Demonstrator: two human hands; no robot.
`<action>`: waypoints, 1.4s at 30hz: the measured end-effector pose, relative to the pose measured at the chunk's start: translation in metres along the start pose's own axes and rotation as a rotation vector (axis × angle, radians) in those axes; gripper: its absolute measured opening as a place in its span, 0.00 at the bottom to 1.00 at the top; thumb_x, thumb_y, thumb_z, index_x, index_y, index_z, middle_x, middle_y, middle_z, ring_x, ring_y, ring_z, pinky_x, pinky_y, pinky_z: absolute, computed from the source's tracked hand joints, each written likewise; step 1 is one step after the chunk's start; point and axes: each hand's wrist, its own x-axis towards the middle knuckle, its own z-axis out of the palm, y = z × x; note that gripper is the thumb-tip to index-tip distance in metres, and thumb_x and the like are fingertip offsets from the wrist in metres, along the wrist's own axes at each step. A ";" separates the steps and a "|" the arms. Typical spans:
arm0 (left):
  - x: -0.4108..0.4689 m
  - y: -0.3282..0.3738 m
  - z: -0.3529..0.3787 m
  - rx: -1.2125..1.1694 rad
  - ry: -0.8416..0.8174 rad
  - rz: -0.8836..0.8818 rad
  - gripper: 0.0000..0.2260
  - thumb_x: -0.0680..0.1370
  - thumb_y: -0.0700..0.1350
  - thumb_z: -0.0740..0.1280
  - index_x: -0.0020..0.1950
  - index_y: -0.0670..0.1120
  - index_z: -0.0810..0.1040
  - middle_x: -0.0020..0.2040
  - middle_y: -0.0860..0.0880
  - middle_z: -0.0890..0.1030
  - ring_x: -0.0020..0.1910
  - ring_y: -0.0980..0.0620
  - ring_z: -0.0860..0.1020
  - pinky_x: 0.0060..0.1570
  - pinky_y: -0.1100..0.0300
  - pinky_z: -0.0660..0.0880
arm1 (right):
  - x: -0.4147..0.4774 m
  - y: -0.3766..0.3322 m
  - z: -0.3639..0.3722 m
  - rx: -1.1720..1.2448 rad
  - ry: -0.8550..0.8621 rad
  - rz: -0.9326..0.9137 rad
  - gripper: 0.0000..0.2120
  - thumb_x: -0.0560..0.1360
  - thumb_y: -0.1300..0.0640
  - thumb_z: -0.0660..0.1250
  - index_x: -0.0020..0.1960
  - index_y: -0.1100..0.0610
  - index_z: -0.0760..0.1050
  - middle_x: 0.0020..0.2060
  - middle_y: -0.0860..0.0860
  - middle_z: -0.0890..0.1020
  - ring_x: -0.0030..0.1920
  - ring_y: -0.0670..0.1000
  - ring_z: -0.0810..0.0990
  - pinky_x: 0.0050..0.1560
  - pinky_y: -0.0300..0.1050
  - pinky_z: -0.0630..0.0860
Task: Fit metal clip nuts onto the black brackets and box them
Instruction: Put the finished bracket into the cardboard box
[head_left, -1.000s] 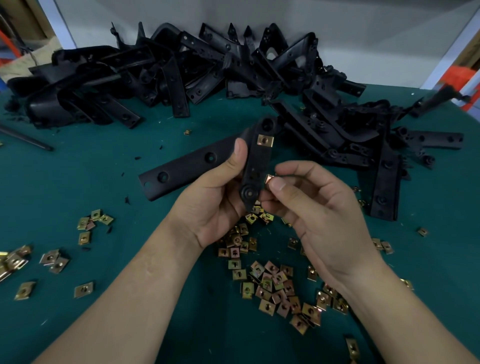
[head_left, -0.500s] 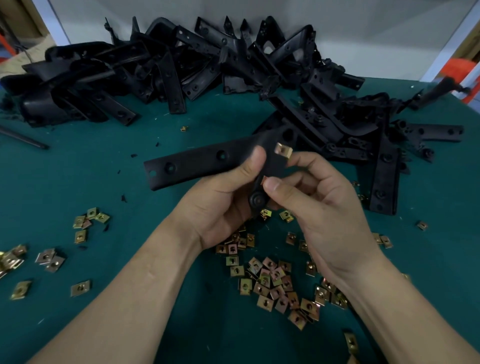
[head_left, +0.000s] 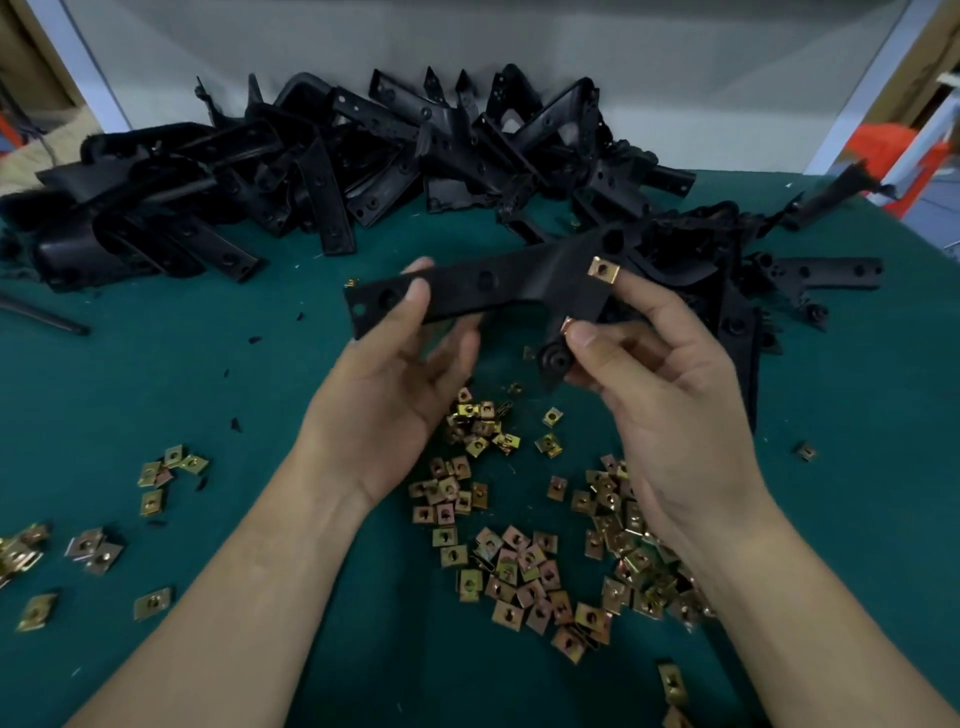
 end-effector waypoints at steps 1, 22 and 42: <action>0.000 0.000 0.000 0.028 0.053 0.042 0.12 0.77 0.43 0.71 0.59 0.50 0.81 0.59 0.46 0.84 0.54 0.49 0.84 0.50 0.61 0.80 | 0.002 -0.003 -0.002 -0.036 0.021 -0.013 0.16 0.76 0.60 0.73 0.62 0.48 0.81 0.43 0.50 0.85 0.49 0.49 0.84 0.52 0.41 0.79; -0.126 -0.148 0.185 0.499 -0.075 0.065 0.09 0.73 0.44 0.77 0.47 0.56 0.82 0.44 0.54 0.86 0.44 0.52 0.86 0.42 0.66 0.80 | -0.190 -0.151 -0.164 -0.403 0.684 -0.144 0.16 0.71 0.67 0.76 0.50 0.47 0.84 0.34 0.40 0.83 0.29 0.37 0.79 0.34 0.28 0.72; -0.216 -0.333 0.181 1.401 -1.060 -0.056 0.11 0.82 0.50 0.65 0.61 0.62 0.70 0.57 0.68 0.70 0.62 0.65 0.70 0.61 0.68 0.65 | -0.439 -0.113 -0.271 -0.856 1.056 0.797 0.20 0.80 0.50 0.67 0.71 0.48 0.70 0.47 0.40 0.81 0.37 0.43 0.83 0.31 0.36 0.79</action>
